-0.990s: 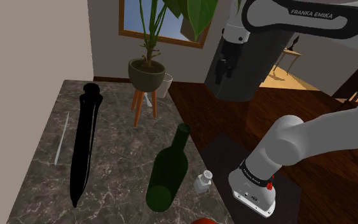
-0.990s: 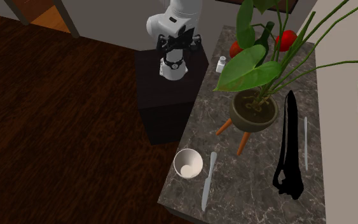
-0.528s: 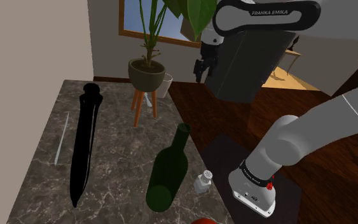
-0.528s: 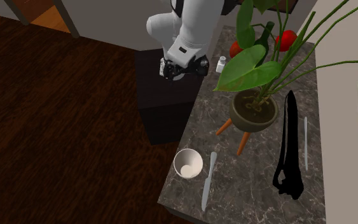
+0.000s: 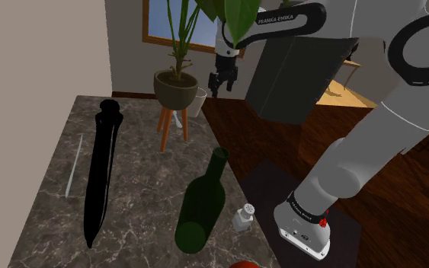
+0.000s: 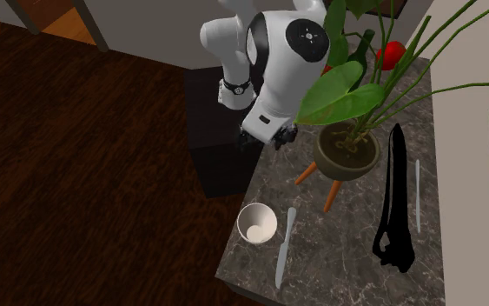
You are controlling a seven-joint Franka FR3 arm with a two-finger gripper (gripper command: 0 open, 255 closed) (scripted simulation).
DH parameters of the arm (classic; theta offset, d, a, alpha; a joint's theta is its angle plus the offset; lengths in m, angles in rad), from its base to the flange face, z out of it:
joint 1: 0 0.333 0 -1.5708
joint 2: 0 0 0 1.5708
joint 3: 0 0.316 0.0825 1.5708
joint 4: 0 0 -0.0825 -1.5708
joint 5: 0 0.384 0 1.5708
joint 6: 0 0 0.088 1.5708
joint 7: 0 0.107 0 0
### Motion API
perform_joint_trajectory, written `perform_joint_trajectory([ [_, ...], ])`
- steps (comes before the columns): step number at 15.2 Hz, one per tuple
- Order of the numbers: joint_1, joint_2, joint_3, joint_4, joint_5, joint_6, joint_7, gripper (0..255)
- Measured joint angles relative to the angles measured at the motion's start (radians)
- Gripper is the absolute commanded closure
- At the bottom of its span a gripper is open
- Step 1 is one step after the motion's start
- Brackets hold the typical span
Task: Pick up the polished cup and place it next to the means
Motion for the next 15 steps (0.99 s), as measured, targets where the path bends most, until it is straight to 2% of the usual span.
perform_joint_trajectory([
  [7,0.005,0.278,0.004,0.246,-0.017,0.034,0.018,0],
  [13,0.018,0.528,0.006,0.534,-0.029,-0.006,0.027,0],
  [15,0.02,0.579,0.005,0.586,-0.031,-0.007,0.028,0],
])
